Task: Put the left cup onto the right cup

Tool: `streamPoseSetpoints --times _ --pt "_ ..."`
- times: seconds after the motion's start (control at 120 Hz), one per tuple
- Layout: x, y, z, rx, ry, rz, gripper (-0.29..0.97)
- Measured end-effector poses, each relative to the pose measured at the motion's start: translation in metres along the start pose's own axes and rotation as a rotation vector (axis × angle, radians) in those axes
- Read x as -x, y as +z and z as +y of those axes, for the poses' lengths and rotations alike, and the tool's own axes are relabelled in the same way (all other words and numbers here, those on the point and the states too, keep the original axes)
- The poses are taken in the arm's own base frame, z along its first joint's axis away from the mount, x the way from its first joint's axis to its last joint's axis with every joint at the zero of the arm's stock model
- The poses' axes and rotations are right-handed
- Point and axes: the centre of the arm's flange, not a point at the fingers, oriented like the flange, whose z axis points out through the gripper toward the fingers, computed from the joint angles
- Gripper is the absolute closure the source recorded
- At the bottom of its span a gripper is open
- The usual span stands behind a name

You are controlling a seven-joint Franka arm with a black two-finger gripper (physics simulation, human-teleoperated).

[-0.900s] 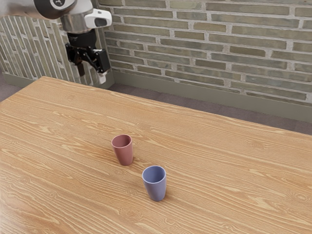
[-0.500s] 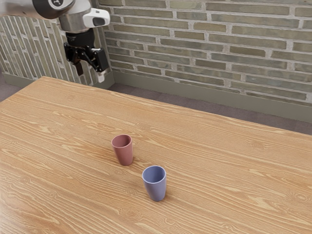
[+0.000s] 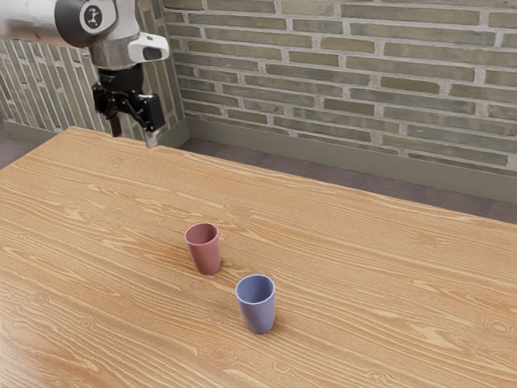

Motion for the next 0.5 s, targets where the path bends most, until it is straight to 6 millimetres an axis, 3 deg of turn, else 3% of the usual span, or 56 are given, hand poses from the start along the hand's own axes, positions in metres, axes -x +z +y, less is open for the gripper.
streamPoseSetpoints --times 0.175,0.5 --pt "-0.002 0.023 -0.015 0.001 -0.015 -0.019 0.0" --pt "-0.013 0.064 -0.024 -0.001 -0.011 -0.029 0.0"
